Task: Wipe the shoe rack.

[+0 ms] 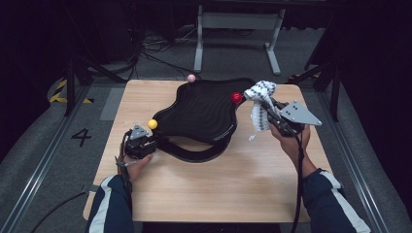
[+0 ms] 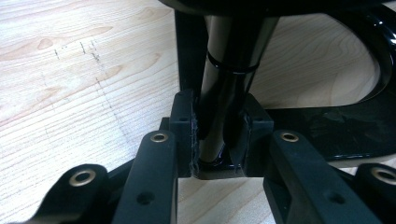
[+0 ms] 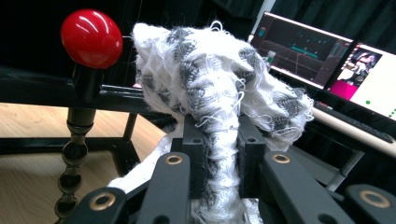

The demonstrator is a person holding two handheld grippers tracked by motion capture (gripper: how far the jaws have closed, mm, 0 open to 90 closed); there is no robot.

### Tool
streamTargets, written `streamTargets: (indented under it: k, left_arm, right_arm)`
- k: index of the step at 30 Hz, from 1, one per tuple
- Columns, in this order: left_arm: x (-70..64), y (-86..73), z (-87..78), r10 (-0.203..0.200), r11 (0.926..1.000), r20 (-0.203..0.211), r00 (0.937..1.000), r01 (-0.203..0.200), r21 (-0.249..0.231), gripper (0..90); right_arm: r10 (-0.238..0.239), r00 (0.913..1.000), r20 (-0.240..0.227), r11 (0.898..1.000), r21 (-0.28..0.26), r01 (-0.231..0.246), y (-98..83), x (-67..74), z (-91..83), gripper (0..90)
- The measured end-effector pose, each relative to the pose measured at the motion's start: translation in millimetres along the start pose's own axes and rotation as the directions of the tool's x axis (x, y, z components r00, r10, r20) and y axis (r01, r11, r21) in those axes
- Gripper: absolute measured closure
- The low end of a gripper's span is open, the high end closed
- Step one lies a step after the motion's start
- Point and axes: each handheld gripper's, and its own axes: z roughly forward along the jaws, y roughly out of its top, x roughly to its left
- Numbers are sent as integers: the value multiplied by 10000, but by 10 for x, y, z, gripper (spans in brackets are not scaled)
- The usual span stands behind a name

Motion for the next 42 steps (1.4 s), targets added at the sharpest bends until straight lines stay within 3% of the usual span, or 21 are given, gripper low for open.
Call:
streamTargets:
  k: [4,6,12,18,20,21,25,26,28,32,34,36,38,42]
  left_arm:
    - [1,-1,-1,-30,10000,16,10000,30,24,723]
    - [2,1,-4,-11,10000,-4,10000,11,69,723]
    - [-1,-3,2,-31,10000,-2,10000,31,-16,724]
    - [1,-3,1,-16,10000,35,10000,15,39,724]
    - [2,-2,2,-7,10000,38,10000,7,33,723]
    - [2,-4,4,-16,10000,37,10000,16,3,723]
    - [1,-1,3,26,10000,1,10000,-26,30,724]
    - [2,-1,5,53,10000,5,10000,-53,11,724]
    - [2,-1,5,63,10000,7,10000,-63,14,724]
    - [1,-2,7,61,10000,8,10000,-61,-3,725]
    - [-1,-3,6,46,10000,11,10000,-46,9,725]
    - [-12,0,11,55,10000,90,9999,-55,7,725]
    - [-21,3,9,81,9999,53,10000,-82,92,725]
    - [-23,2,9,103,9999,67,9999,-104,91,726]
  right_arm:
    - [-363,9982,-481,9992,120,369,9,64,56,784]
    - [-682,9931,-953,9975,140,698,17,177,80,783]
    - [-1042,9818,-1586,9938,212,1089,-12,337,117,783]
    - [-1499,9555,-2542,9876,69,1567,-18,484,82,782]
    - [-1511,9527,-2638,9872,101,1594,-32,499,78,781]
    - [-1623,9433,-2895,9842,212,1759,-76,537,82,780]
    - [-1797,9331,-3116,9785,408,2021,-142,594,106,780]
    - [-1931,9242,-3296,9729,580,2240,-207,648,140,780]
    - [-2078,9172,-3398,9664,735,2462,-279,713,176,780]
    - [-2029,9145,-3501,9627,994,2516,-387,783,236,780]
    - [-2273,9106,-3453,9500,1271,2853,-503,840,304,780]
    - [-1939,9150,-3538,9551,1448,2584,-561,857,338,781]
    - [-1924,9163,-3511,9545,1500,2578,-583,872,350,781]
    - [-1925,9077,-3728,9433,1848,2759,-690,968,403,780]
